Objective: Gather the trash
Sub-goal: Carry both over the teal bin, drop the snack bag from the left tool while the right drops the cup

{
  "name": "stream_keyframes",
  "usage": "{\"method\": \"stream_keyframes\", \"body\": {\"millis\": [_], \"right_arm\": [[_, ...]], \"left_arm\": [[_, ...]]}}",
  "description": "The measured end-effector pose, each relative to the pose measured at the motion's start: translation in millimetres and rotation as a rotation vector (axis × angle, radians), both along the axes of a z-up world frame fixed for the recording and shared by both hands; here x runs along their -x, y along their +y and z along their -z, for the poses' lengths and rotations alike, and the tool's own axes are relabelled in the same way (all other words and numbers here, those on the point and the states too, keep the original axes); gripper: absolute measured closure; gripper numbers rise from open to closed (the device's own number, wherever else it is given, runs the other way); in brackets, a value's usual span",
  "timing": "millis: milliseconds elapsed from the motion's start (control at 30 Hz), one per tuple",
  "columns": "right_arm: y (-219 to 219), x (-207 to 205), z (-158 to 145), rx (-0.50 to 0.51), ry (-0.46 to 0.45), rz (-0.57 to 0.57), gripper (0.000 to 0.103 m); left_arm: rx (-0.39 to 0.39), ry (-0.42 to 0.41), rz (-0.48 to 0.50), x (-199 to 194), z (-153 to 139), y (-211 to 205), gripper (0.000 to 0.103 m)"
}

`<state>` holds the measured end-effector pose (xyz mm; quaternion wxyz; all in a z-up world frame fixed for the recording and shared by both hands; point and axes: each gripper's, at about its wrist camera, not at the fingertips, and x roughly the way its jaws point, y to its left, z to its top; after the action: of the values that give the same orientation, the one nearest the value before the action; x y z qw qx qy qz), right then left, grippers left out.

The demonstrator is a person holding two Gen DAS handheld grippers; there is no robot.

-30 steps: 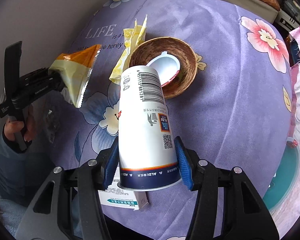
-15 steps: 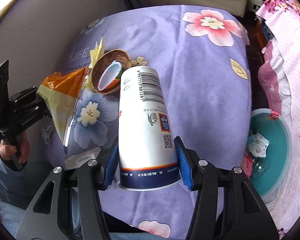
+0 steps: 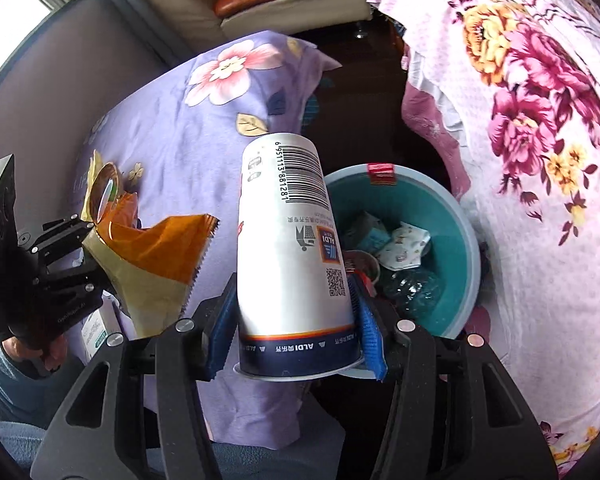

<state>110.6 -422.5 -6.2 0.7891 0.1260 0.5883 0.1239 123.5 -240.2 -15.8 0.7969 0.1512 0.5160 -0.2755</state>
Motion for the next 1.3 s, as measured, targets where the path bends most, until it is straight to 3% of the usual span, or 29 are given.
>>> {"method": "stream_keyframes", "body": {"millis": [300,633,733,800,867,1300], "right_arm": [[-65,4,11,-0.009,0.004,0.075,0.052],[-87,0,23,-0.004,0.021,0.109,0.052],[-91,0,28,-0.004,0.029,0.121,0.052],[-95,1,30,-0.005,0.032,0.13,0.052],[-97,1,33,-0.004,0.035,0.134,0.052],[-86,-8,48,0.004,0.07,0.107,0.052]], "left_arm": [[-0.045,0.034,0.1,0,27,-79,0.082],[-0.057,0.063,0.137,-2,50,-122,0.079],[-0.07,0.064,0.14,-2,55,-128,0.058],[-0.074,0.042,0.136,0,55,-129,0.025],[-0.062,0.025,0.135,1,53,-128,0.012],[-0.013,0.077,0.079,4,49,-95,0.009]]}}
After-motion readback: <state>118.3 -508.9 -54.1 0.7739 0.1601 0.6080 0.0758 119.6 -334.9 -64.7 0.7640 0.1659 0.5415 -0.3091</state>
